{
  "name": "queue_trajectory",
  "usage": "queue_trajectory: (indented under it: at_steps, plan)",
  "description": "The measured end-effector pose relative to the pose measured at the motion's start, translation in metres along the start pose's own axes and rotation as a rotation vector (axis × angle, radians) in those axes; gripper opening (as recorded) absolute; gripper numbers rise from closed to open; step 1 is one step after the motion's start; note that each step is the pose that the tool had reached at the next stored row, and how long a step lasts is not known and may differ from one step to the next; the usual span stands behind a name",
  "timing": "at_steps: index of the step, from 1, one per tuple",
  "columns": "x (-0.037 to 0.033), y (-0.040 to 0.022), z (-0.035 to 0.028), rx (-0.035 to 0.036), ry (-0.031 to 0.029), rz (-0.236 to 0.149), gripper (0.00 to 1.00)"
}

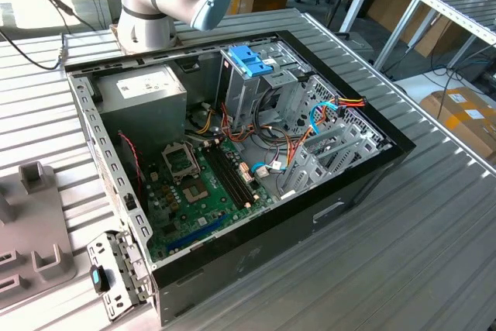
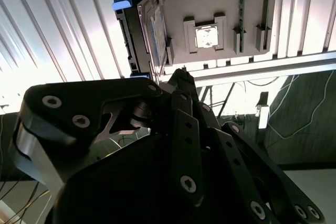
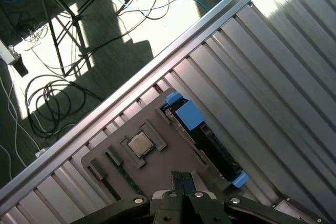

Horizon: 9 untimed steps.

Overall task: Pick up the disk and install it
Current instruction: 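Pick up the disk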

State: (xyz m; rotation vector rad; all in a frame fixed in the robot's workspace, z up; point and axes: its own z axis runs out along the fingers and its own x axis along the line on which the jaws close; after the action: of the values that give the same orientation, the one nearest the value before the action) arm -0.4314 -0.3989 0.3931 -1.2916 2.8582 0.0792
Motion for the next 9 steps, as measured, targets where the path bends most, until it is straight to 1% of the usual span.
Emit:
queue_trajectory:
  at_steps: [9]
  plan:
    - [0.0,0.0,-0.0001,-0.0007,0.0013,-0.028,0.11]
